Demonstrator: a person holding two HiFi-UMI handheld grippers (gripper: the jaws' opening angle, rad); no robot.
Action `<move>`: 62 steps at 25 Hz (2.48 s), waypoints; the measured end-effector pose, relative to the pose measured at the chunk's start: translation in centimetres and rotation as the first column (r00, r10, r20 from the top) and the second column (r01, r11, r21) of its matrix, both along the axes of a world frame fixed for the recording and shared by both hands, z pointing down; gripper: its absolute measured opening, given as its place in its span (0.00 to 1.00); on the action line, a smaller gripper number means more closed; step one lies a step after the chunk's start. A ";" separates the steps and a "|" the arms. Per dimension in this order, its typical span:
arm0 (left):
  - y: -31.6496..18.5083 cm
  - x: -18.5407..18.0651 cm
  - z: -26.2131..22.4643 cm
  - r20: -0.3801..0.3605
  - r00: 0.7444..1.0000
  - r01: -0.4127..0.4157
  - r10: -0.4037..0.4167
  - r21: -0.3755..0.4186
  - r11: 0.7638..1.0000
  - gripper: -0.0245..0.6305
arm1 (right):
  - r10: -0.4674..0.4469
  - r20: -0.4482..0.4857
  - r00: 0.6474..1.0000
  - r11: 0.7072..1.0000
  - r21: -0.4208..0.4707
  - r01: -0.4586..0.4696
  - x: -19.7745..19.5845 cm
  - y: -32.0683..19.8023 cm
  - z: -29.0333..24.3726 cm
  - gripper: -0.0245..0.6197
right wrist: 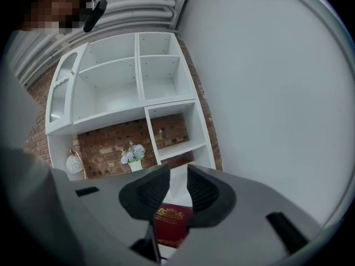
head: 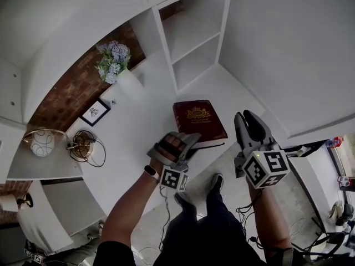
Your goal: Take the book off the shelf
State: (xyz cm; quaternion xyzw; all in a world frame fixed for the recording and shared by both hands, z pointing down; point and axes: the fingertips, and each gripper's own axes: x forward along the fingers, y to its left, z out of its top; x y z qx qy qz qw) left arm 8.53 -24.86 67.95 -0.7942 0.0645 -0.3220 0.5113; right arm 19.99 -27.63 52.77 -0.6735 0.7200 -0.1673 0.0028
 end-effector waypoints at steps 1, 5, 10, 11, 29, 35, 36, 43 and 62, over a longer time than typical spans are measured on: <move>-0.1 0.1 0.4 -0.001 1.000 -0.002 0.002 -0.004 1.000 0.37 | -0.004 0.001 1.000 1.000 -0.007 0.004 0.0 -0.2 0.4 0.18; -0.7 -0.2 2.1 -0.004 1.000 0.003 -0.003 -0.027 1.000 0.37 | -0.012 0.007 1.000 1.000 -0.027 0.012 0.3 -0.9 1.5 0.18; -1.7 -1.0 3.4 -0.003 0.999 0.037 -0.037 -0.054 0.998 0.38 | -0.026 0.045 0.999 0.998 -0.058 0.028 0.3 -1.6 3.3 0.18; -1.9 -1.3 3.8 0.007 0.999 0.054 -0.053 -0.070 0.996 0.38 | -0.027 0.057 0.998 0.997 -0.064 0.030 0.2 -1.7 3.6 0.18; -0.2 -5.2 12.5 0.344 0.896 0.417 -0.280 -0.439 0.796 0.54 | -0.049 0.073 0.996 0.995 -0.088 0.055 -1.7 -0.5 4.5 0.18; 0.2 -6.2 11.3 0.335 0.876 0.481 -0.347 -0.549 0.683 0.54 | -0.059 0.074 0.995 0.995 -0.076 0.065 -2.0 0.1 4.0 0.18; 0.5 -6.4 10.6 0.325 0.878 0.478 -0.351 -0.570 0.668 0.54 | -0.062 0.072 0.996 0.995 -0.071 0.067 -2.1 0.2 3.7 0.18; -1.2 -7.6 0.5 0.048 0.811 0.390 -0.584 -0.787 0.478 0.54 | -0.091 0.040 0.995 0.995 -0.037 0.093 -3.6 0.4 1.0 0.17; -6.1 -14.5 -30.2 -0.540 0.241 0.171 -0.807 -0.794 0.583 0.13 | -0.107 -0.193 0.975 0.960 0.234 0.151 -8.7 -0.1 -15.2 0.10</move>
